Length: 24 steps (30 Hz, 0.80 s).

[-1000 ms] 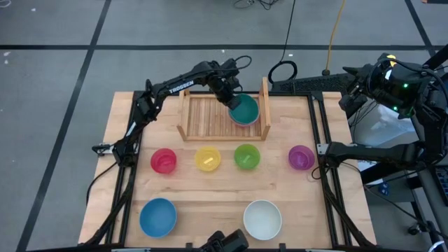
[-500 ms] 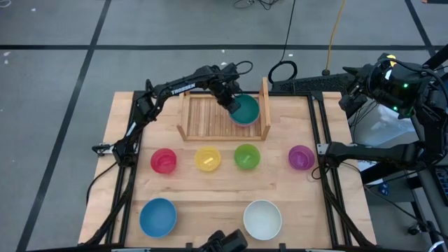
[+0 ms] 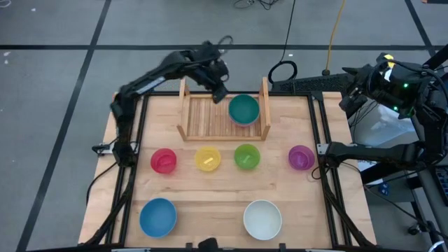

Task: Place and stack bowls onto a shelf
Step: Stack the white bowl into the dark green bowl

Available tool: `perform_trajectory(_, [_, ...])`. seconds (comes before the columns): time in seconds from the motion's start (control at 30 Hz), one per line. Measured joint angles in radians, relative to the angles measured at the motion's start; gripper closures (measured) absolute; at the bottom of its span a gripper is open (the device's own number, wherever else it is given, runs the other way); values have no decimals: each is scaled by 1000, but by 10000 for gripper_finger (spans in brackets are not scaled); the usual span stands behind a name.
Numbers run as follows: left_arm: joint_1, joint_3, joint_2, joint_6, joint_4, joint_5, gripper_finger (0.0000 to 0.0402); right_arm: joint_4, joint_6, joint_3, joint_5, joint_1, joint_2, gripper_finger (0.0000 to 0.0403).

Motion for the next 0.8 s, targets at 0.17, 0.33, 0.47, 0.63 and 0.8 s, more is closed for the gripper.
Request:
perform_trajectory(0.17, [-27,1,-151,111,-24,-96,395,-9,-39,0,-125,0,0,293])
perform_trajectory(0.33, [-38,1,-256,45,-125,-180,395,-65,-100,0,-147,0,2,293])
perform_trajectory(0.47, [-39,1,-311,27,-248,-230,395,-111,-119,0,-149,0,14,293])
perform_trajectory(0.63, [-45,1,-337,25,-386,-280,394,-209,-94,0,-167,0,52,293])
perform_trajectory(0.8, [-45,1,-348,52,-442,-286,394,-254,39,0,-432,0,104,293])
